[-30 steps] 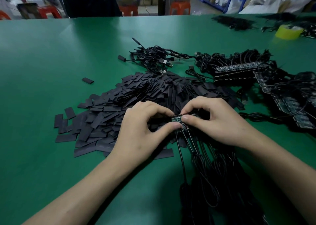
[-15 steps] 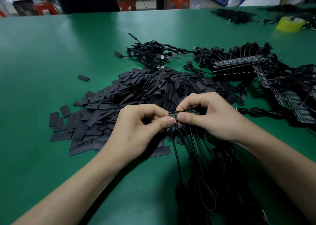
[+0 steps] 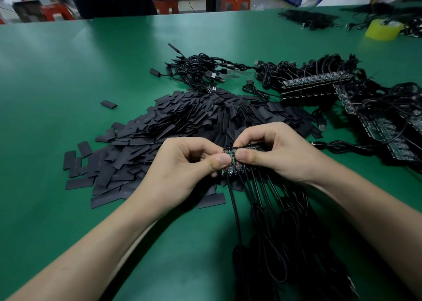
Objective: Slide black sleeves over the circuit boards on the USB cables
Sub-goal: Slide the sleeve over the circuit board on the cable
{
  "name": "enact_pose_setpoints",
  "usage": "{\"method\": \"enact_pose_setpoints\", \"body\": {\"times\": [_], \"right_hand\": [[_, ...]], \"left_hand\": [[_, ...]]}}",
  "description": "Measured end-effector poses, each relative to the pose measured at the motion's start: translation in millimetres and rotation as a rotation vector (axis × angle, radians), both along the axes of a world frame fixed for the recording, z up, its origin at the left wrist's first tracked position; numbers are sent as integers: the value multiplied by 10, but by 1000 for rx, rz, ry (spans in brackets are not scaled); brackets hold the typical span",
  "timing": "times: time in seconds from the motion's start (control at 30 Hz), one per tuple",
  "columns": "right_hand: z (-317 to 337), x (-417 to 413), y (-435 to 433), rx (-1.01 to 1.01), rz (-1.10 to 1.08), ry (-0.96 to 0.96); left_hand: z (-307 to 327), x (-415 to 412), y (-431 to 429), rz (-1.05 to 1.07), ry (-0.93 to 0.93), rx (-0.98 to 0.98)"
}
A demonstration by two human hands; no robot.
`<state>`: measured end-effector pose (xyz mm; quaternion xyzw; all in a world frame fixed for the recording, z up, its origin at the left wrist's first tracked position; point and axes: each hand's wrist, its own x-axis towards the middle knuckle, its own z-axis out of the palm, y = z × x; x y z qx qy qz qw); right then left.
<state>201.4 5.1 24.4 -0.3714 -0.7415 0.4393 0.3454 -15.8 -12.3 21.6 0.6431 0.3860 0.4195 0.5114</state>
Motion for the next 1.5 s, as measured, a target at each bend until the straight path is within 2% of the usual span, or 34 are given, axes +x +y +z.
{"method": "enact_pose_setpoints", "body": {"times": [0.3, 0.4, 0.5, 0.57, 0.67, 0.8, 0.87, 0.93, 1.0, 1.07, 1.13, 1.2, 1.27, 1.33, 1.4, 1.47, 1.5], "right_hand": [[32, 11, 23, -18, -1, 56], [85, 134, 56, 41, -53, -171], [129, 202, 30, 174, -194, -403], [155, 111, -22, 290, -252, -437], [166, -135, -112, 321, -197, -342], [133, -299, -152, 134, -146, -199], [163, -292, -164, 9, -78, -36], [249, -255, -182, -152, -35, 211], [361, -189, -179, -320, -29, 455], [497, -73, -149, -399, -11, 631], [684, 92, -96, -392, -8, 707], [860, 270, -53, -277, -84, 635], [952, 397, -45, -107, -209, 464], [934, 373, -69, 77, -322, 221], [808, 226, -84, 248, -406, -127], [622, 56, -96, 277, -420, -376], [540, -17, -101, 256, -421, -414]], "left_hand": [[22, -3, 14, 16, -76, -30], [40, -47, 45, 87, -81, 0], [43, -108, 80, 146, -76, 83], [49, -131, 85, 160, -81, 147], [24, -137, 82, 197, -44, 214], [14, -182, 111, 211, 91, 336], [58, -280, 154, 152, 290, 511], [89, -417, 217, 47, 538, 689], [88, -549, 279, -40, 706, 740], [73, -630, 314, -91, 767, 708], [61, -640, 330, -122, 773, 713], [57, -619, 338, -153, 789, 731], [55, -592, 338, -183, 818, 749], [49, -581, 337, -197, 829, 761], [46, -583, 341, -193, 836, 771], [36, -587, 347, -186, 847, 780], [32, -587, 349, -181, 854, 784]]}}
